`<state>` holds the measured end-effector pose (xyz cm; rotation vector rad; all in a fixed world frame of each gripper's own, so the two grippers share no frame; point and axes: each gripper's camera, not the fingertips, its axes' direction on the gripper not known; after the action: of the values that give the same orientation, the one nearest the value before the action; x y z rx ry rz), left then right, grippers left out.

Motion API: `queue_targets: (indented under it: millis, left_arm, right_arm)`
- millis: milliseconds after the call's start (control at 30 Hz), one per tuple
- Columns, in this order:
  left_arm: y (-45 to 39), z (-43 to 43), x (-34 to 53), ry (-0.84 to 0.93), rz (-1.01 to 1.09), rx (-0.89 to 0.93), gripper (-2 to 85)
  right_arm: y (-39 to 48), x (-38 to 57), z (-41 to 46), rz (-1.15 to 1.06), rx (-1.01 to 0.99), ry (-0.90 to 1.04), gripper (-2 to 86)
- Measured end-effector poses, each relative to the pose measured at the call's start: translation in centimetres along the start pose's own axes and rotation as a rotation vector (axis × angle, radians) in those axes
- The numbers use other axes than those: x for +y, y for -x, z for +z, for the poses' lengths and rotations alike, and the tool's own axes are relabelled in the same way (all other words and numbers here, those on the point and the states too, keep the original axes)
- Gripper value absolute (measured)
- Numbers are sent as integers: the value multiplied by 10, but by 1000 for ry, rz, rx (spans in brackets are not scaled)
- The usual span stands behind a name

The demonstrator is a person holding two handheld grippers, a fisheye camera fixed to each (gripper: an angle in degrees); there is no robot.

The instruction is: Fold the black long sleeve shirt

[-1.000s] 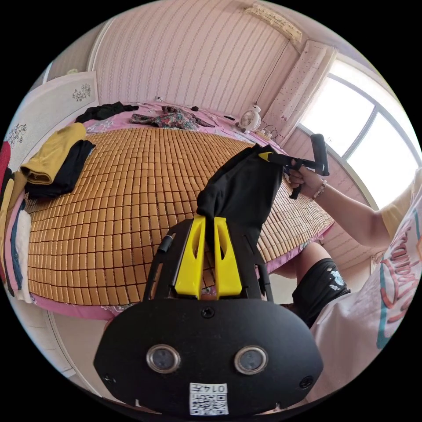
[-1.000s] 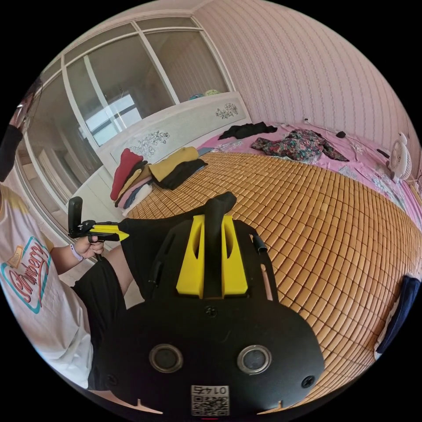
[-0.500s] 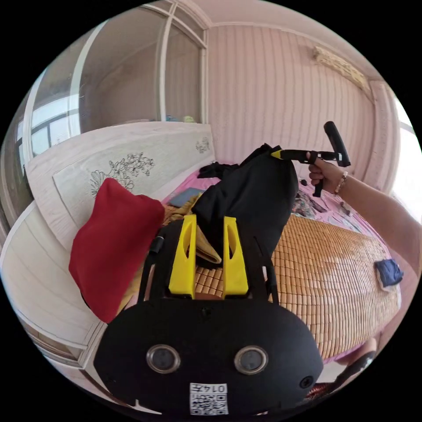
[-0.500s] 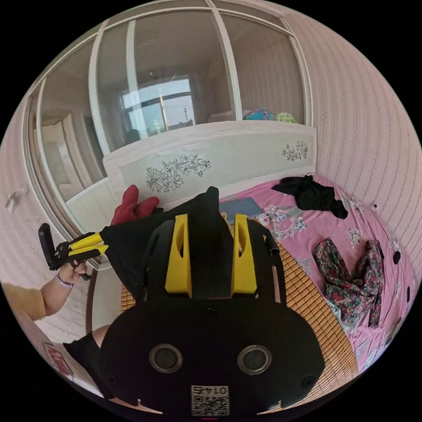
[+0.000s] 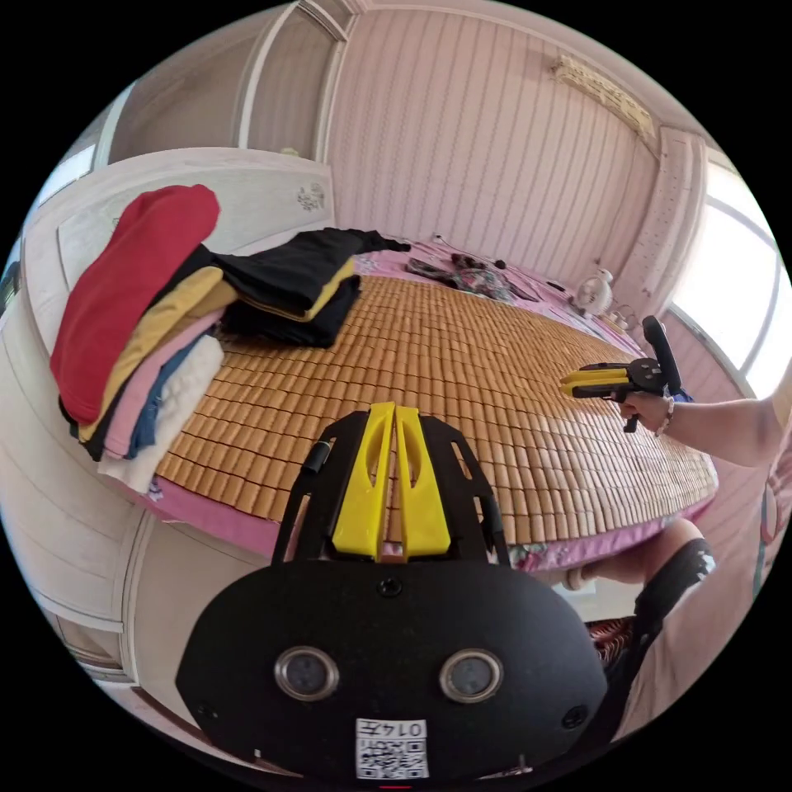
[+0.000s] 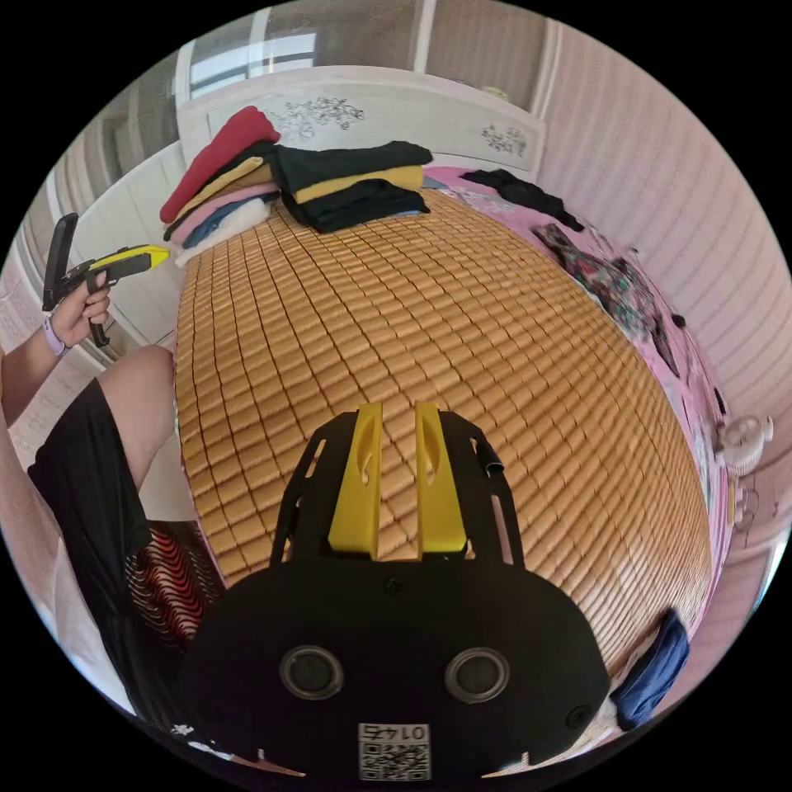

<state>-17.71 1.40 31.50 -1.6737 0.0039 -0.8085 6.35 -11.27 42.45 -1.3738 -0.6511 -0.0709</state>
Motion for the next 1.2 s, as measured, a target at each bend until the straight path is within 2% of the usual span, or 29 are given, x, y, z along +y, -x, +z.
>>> queue_targets:
  millis: [67, 167, 267, 400, 567, 700, 900, 1133, 1200]
  left_arm:
    - [-44, 9, 21, 78, 27, 191, -5]
    - [-106, 16, 31, 147, 77, 366, -6]
    - [-176, 15, 30, 141, 240, 473, -6]
    - [-247, 24, 22, 161, 377, 572, -5]
    - [-345, 53, 5, 260, 558, 756, 8]
    - [-414, 78, -8, 275, 673, 757, 41]
    - [-555, 140, -27, 190, 875, 732, 88]
    - [-726, 219, -15, 202, 1048, 707, 121]
    - [-760, 234, -4, 213, 1103, 688, 103]
  right_arm:
    - [5, 69, -27, 147, 49, 48, 87]
    - [12, 152, -77, 341, 135, 86, 87]
    - [11, 216, -120, 502, 218, 38, 87]
    - [-3, 303, -153, 747, 230, -78, 87]
    - [-35, 381, -164, 907, 233, -156, 86]
    - [-81, 427, -173, 995, 240, -257, 84]
    - [-163, 470, -182, 1104, 288, -386, 80]
    - [-240, 496, -176, 1249, 428, -395, 77]
    - [-259, 497, -167, 1226, 417, -386, 76]
